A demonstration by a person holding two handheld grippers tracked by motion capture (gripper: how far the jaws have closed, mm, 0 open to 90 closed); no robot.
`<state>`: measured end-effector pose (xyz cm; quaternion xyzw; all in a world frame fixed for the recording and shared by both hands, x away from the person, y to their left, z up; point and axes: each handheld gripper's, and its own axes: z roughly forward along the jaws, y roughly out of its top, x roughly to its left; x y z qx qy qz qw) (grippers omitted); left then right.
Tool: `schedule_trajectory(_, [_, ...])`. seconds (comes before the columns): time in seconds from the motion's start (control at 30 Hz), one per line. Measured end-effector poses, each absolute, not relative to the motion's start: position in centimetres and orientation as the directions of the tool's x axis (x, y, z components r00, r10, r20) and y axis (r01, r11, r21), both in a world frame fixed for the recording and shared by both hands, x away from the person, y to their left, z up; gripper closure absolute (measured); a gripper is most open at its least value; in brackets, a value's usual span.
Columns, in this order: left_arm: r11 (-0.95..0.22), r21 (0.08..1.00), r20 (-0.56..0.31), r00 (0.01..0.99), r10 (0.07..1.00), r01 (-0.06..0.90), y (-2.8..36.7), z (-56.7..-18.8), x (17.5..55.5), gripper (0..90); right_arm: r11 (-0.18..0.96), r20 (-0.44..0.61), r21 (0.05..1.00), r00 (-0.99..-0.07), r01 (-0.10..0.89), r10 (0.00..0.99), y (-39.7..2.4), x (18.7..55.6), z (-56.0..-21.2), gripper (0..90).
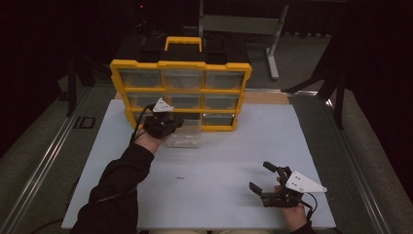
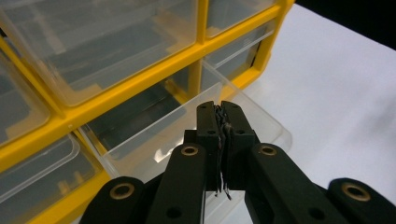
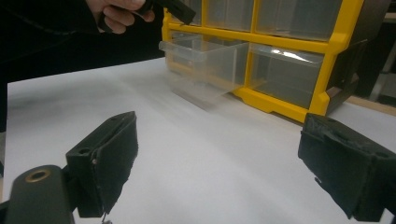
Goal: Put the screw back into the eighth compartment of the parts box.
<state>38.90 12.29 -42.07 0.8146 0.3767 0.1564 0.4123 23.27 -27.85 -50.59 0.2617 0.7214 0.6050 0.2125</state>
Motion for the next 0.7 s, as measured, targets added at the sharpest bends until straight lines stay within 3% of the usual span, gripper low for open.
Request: schedule_trajectory(0.7, [-0.379,0.682,-0.063,0.567,0.822,0.625,11.1,-44.7,40.9,87.4,0.132,0.01,0.984,-0.775,0.12,0.632,-27.9,23.3,-50.6,12.1])
